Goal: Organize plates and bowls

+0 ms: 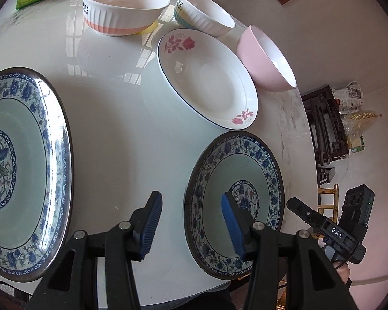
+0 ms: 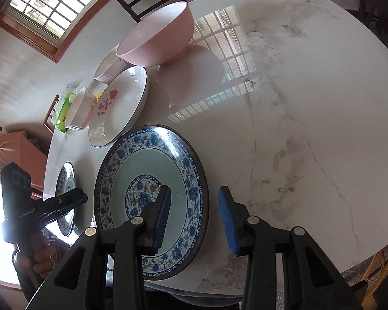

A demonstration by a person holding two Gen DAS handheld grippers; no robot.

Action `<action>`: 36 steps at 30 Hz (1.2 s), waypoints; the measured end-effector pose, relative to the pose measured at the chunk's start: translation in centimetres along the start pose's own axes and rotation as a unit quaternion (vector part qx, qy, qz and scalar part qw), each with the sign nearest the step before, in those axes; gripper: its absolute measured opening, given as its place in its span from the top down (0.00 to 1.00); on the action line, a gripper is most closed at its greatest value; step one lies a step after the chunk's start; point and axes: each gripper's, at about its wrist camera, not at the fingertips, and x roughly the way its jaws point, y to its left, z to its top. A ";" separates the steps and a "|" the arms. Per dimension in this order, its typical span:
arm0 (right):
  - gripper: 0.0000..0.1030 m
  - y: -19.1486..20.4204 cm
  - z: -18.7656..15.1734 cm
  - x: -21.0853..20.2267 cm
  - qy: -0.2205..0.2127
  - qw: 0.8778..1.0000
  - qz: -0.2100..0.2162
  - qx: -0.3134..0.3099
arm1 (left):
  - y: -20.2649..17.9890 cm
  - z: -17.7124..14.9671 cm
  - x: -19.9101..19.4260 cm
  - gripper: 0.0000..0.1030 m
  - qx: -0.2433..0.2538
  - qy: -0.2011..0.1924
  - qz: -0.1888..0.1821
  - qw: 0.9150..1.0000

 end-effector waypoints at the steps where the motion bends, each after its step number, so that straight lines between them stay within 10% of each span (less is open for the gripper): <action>1: 0.64 -0.2 0.0 0.2 0.003 1.000 0.002 0.002 | 0.0 0.0 0.2 0.53 -0.002 0.002 0.000 1.000; 26: 0.83 -1.5 -0.2 2.8 0.008 0.999 0.038 0.002 | -0.7 -0.6 2.0 0.55 0.013 0.017 0.002 1.000; 36: 0.86 -0.5 -0.4 3.0 0.003 0.999 0.025 -0.021 | -0.9 -1.0 2.3 0.82 0.043 0.014 0.023 0.999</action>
